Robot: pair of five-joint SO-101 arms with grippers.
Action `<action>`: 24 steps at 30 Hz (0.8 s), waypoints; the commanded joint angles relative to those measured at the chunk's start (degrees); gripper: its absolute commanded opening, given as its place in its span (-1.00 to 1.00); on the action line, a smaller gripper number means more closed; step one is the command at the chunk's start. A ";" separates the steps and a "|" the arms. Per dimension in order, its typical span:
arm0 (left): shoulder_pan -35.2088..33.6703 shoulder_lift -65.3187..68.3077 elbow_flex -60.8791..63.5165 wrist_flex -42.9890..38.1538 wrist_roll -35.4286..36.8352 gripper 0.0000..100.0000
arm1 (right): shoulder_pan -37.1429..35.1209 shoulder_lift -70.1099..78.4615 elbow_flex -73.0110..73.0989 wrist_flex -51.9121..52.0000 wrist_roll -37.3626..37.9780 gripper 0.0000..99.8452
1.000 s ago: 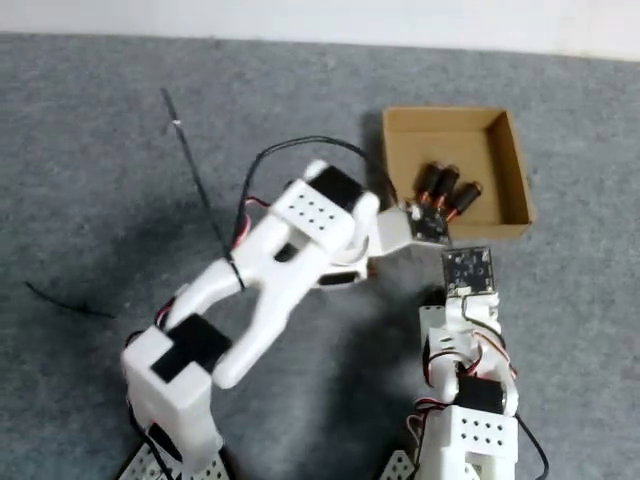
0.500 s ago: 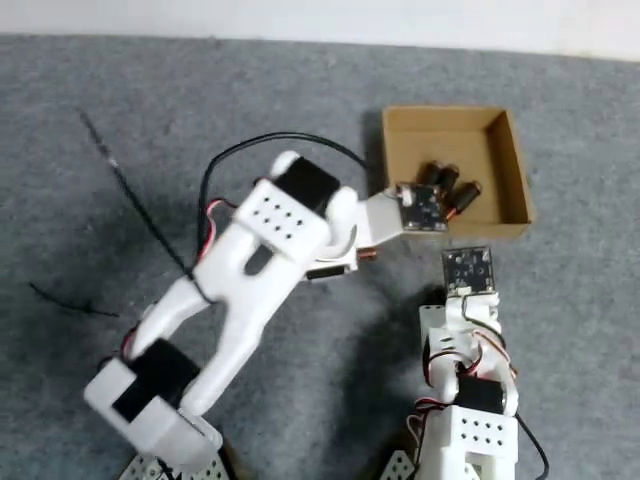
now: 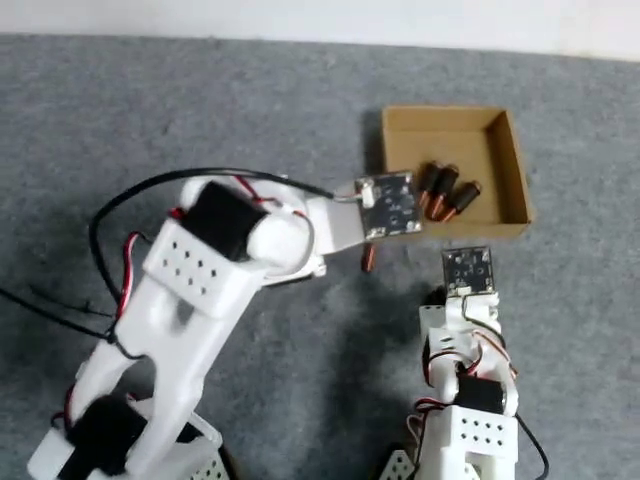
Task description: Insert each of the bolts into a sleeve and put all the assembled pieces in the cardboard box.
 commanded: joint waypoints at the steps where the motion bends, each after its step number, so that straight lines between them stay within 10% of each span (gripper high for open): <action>1: -1.89 -3.12 5.49 0.44 -0.18 -0.99 | 0.40 -0.75 7.43 -1.19 0.35 -0.99; 14: -25.01 -3.03 21.76 -1.05 -27.69 -0.99 | 0.31 -0.66 7.52 -1.19 0.35 -0.99; 24: -31.78 -3.03 41.10 -25.32 -28.66 -0.98 | 0.31 -0.66 7.43 -1.19 0.35 -0.99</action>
